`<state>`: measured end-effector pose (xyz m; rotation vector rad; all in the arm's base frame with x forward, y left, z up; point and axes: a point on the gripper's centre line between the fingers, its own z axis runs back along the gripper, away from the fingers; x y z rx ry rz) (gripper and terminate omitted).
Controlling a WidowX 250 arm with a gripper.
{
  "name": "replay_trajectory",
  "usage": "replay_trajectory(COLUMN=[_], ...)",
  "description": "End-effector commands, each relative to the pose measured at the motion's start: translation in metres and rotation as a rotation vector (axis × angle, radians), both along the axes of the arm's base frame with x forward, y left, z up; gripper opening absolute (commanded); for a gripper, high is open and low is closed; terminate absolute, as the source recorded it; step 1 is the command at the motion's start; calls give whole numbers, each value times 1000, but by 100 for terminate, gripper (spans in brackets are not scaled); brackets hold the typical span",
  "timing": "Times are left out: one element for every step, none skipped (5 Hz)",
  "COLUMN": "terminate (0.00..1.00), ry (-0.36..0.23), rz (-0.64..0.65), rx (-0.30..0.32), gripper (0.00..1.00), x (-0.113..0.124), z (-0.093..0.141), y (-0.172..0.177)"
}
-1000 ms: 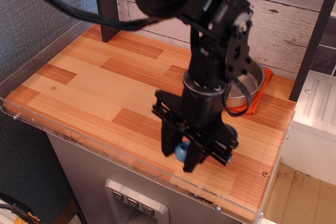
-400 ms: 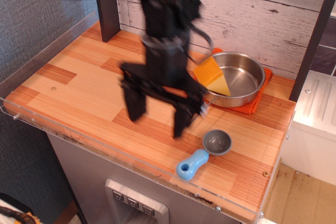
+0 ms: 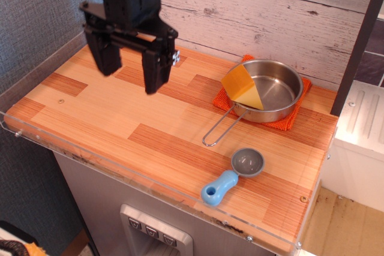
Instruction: PICK UP THE SPOON ANDPUT ON THE TOWEL
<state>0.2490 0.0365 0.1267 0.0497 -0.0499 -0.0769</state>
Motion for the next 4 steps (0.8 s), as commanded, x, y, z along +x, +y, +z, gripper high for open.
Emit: replay_trajectory(terminate=[0,0,0,100], ry=[-35,-13,-13,-13], rz=[-56,-79,-79,-79], rx=[2,-89,-89,-89], gripper=[100,100,100,100], x=[15,15,15,15], z=[8,0,0,0], y=[26,32,32,32])
